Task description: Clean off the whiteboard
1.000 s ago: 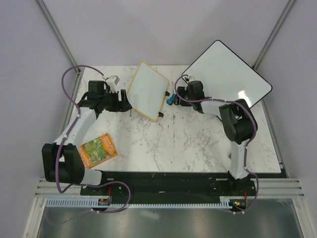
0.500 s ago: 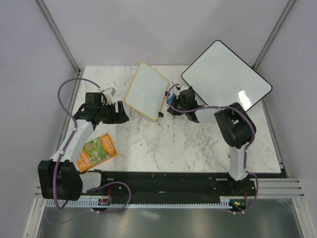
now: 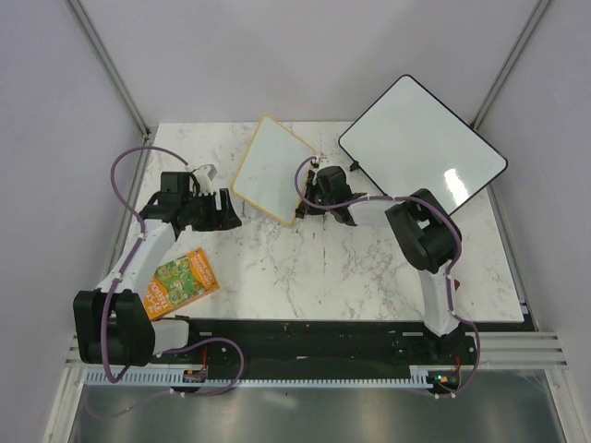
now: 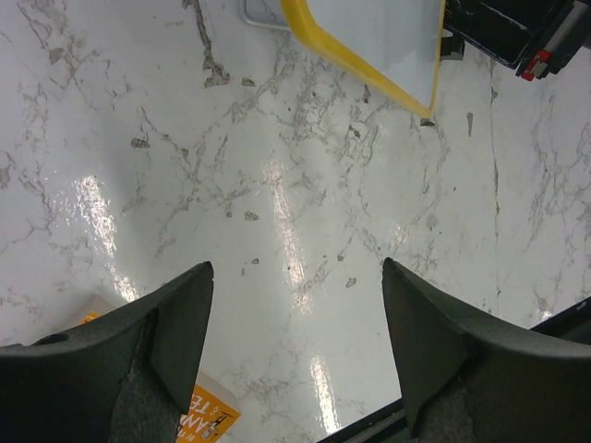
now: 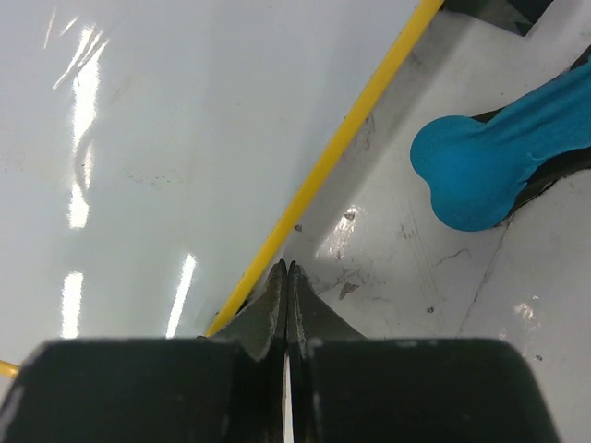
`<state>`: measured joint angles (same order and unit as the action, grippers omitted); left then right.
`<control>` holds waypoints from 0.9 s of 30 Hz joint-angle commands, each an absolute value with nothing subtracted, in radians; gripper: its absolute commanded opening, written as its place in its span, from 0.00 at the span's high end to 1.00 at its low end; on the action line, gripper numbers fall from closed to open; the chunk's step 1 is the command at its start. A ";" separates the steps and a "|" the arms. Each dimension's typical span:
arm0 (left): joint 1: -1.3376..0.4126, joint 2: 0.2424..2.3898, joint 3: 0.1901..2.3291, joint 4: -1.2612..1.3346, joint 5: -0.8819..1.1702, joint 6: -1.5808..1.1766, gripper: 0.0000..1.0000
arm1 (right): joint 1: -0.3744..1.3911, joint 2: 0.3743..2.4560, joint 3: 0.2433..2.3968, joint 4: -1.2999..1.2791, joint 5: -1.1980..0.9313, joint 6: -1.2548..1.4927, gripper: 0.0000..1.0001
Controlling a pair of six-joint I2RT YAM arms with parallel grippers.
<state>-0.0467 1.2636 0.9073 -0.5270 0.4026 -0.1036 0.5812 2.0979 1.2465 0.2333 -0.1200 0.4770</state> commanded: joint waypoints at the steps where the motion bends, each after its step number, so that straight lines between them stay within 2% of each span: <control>1: -0.041 1.261 0.937 -0.514 0.439 -0.121 0.21 | 0.604 2.122 1.290 0.198 -0.103 0.465 1.00; 16: -0.040 1.272 0.939 -0.512 0.439 -0.120 0.21 | 0.653 2.132 1.358 0.083 -0.048 0.414 1.00; 27: -0.037 1.256 0.940 -0.514 0.446 -0.114 0.20 | 0.600 2.057 1.301 0.032 0.115 0.410 1.00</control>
<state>-0.0452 1.2671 0.9077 -0.5270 0.4042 -0.1036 0.6395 2.1109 1.3354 0.0891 0.0219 0.4290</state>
